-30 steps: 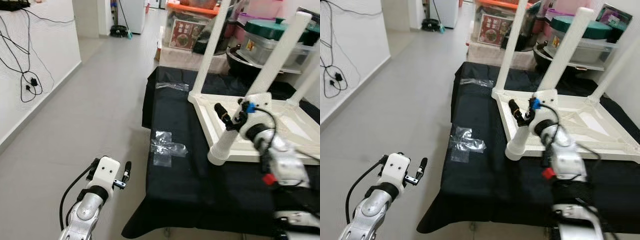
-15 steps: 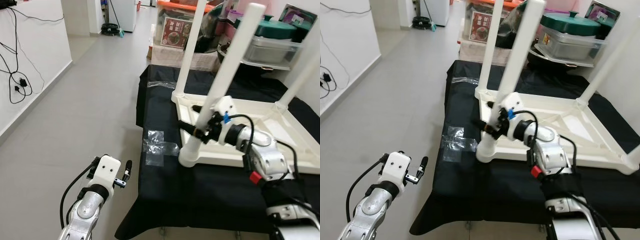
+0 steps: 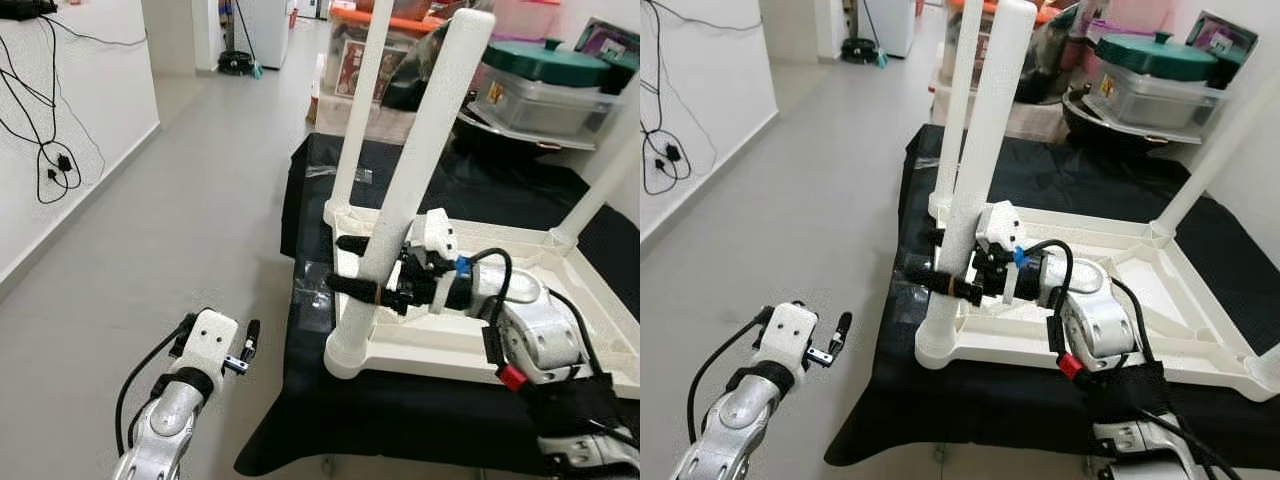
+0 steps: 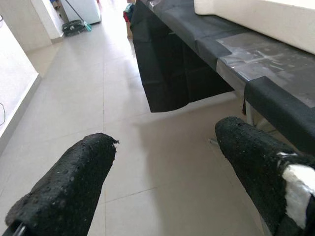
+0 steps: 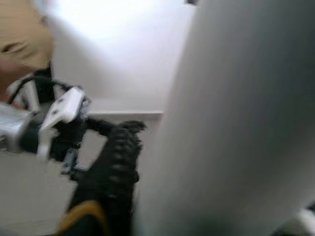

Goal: Building children table

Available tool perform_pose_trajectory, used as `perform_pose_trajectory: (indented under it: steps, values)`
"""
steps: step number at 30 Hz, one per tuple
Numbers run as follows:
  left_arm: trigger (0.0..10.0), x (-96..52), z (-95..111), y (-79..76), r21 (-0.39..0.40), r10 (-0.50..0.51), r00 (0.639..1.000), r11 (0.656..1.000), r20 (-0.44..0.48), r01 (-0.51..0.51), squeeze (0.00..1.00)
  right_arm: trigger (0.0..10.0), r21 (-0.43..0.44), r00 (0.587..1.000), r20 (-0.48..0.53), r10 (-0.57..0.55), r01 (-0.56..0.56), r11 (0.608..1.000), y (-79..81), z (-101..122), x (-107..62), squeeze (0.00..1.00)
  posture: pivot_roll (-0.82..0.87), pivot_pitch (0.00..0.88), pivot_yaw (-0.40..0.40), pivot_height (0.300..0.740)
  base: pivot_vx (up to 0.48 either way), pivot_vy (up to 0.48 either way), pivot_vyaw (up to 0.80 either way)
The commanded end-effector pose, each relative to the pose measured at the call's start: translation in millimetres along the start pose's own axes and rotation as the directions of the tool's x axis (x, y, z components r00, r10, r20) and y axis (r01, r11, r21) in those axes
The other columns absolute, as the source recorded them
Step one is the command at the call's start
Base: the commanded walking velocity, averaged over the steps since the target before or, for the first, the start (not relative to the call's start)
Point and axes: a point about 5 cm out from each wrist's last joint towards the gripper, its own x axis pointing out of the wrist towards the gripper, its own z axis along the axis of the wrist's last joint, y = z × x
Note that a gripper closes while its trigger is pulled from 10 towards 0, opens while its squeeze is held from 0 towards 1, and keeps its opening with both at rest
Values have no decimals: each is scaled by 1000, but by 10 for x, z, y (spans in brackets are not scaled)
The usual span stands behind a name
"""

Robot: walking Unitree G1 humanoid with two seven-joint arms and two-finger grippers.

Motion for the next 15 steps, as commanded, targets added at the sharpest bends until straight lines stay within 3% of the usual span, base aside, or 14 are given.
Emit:
perform_pose_trajectory:
  steps: [1,6,7,8,9,10,11,12,13,15]
  values:
    - [10000,-18,-46,-45,-3,-14,1000,1000,-14,14,0,0,-14,996,-34,-78,78,997,-76,-35,-61,0,73,0,-145,740,0,0,0]
    - [10000,-33,-50,-50,-3,-13,1000,1000,-16,13,0,0,15,985,-84,-153,155,988,-105,-115,-94,0,75,0,-146,740,0,0,0]
    - [10000,-36,-53,-50,-4,-13,1000,1000,-17,13,0,0,35,964,-135,-228,234,972,-145,-198,-121,0,74,0,-144,740,0,0,0]
    - [10000,-36,-53,-50,-4,-13,1000,1000,-17,13,0,0,35,964,-135,-228,234,972,-145,-198,-121,0,74,0,-144,740,0,0,0]
    - [10000,-35,-54,-54,-4,-15,1000,1000,-17,15,0,0,59,867,-247,-432,459,887,-277,-378,-190,0,69,0,-141,740,0,0,0]
    - [10000,-32,-53,-56,-4,-16,1000,1000,-17,16,0,0,56,811,-294,-505,542,838,-324,-458,-221,0,68,0,-140,740,0,0,0]
    - [10000,-32,-53,-56,-4,-16,1000,1000,-17,16,0,0,56,811,-294,-505,542,838,-324,-458,-221,0,68,0,-140,740,0,0,0]
    - [10000,-28,-54,-61,-4,-18,1000,1000,-17,17,0,0,67,716,-328,-616,668,741,-392,-558,-281,0,66,0,-139,740,0,0,0]
    - [10000,-25,-55,-64,-4,-18,1000,1000,-17,18,0,0,73,647,-350,-678,740,669,-427,-628,-319,0,66,0,-139,740,0,0,0]
    - [10000,-20,-52,-79,-3,-21,1000,1000,-17,21,0,0,2,297,-453,-841,943,332,-558,-866,-659,0,73,0,-143,740,0,0,0]
